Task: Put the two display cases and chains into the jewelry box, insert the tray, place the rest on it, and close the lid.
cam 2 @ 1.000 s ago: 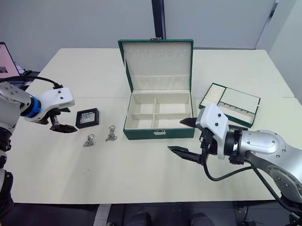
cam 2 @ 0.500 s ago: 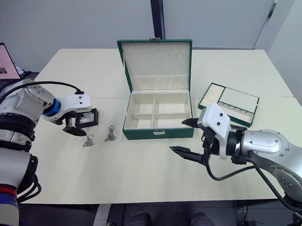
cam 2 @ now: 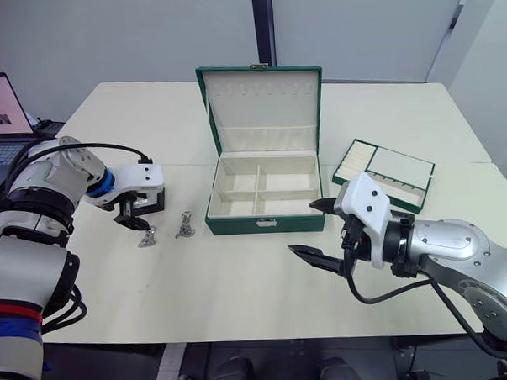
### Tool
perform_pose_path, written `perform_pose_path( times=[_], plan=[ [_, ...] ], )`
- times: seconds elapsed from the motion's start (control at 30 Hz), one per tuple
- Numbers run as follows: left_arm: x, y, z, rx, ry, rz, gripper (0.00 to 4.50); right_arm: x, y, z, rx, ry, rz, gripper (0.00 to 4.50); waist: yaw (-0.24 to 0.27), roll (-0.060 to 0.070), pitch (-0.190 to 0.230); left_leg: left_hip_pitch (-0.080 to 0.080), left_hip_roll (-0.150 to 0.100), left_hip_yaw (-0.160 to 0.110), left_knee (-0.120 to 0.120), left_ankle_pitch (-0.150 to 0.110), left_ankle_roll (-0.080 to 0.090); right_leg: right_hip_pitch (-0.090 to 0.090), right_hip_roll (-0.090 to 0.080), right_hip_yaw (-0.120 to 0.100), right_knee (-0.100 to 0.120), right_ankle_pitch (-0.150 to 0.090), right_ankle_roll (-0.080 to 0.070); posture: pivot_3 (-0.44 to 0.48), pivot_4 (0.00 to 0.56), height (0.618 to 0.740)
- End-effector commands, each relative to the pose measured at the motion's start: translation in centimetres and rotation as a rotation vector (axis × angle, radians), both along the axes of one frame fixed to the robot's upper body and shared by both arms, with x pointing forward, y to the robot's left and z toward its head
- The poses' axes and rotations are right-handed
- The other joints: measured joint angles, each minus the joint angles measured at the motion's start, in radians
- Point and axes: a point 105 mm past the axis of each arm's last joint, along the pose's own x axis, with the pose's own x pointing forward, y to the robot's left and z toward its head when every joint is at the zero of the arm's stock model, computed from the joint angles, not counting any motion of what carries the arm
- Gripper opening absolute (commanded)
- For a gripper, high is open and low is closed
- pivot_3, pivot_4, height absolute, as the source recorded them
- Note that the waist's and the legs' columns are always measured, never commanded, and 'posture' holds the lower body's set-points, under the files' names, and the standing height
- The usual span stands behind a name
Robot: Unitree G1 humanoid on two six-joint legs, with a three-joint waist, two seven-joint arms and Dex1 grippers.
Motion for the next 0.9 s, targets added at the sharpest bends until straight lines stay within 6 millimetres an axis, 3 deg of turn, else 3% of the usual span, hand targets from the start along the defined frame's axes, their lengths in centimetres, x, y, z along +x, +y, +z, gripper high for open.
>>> perform_pose_path(
  times=[0.03,0.83,0.9],
  plan=[
    [0.20,0.19,1.18,0.010,-0.027,0.002,4.50,-0.77,0.03,0.96,0.025,-0.038,0.019,4.46,0.000,0.000,0.000,0.000,0.000,0.000,0.000,0.000,0.000,0.000,0.000,0.000,0.000,0.000,0.000,0.000,0.150,0.726],
    [0.06,0.37,1.59,0.014,-0.017,0.012,4.50,-1.14,0.36,1.73,0.074,-0.047,0.048,4.46,0.000,0.000,0.000,0.000,0.000,-0.001,0.001,0.001,0.001,0.000,0.000,-0.001,0.002,0.000,0.000,0.000,0.150,0.726],
    [0.07,0.43,1.53,0.016,-0.018,0.015,4.11,-1.10,0.33,1.74,0.073,-0.047,0.045,4.50,0.000,0.000,0.000,0.000,0.000,-0.001,0.001,0.001,0.001,0.000,0.000,-0.001,0.003,0.000,0.000,0.000,0.150,0.726]
  ],
)
